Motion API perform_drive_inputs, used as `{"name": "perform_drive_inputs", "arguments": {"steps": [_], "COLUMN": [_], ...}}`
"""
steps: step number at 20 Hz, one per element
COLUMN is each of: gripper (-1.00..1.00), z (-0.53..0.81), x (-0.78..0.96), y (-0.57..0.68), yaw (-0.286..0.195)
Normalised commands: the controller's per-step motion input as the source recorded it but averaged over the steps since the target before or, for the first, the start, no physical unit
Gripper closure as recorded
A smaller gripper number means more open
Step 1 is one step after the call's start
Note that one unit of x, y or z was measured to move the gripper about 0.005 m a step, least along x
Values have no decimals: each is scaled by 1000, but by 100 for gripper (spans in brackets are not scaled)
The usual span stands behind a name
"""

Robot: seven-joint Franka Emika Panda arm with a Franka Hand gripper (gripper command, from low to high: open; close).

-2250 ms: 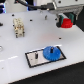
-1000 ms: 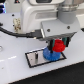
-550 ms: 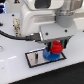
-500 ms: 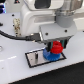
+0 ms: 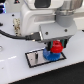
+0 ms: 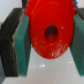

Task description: Insert the blue gear onto the right peg, followed by the red gear

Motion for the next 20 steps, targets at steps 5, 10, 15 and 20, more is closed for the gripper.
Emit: {"name": "perform_drive_inputs", "arguments": {"steps": [5, 10, 15, 20], "gripper": [100, 100, 100, 100], "z": [-44, -147, -28, -1], "x": [126, 175, 181, 202], "y": [-149, -213, -133, -4], "yaw": [0, 0, 0, 0]}}
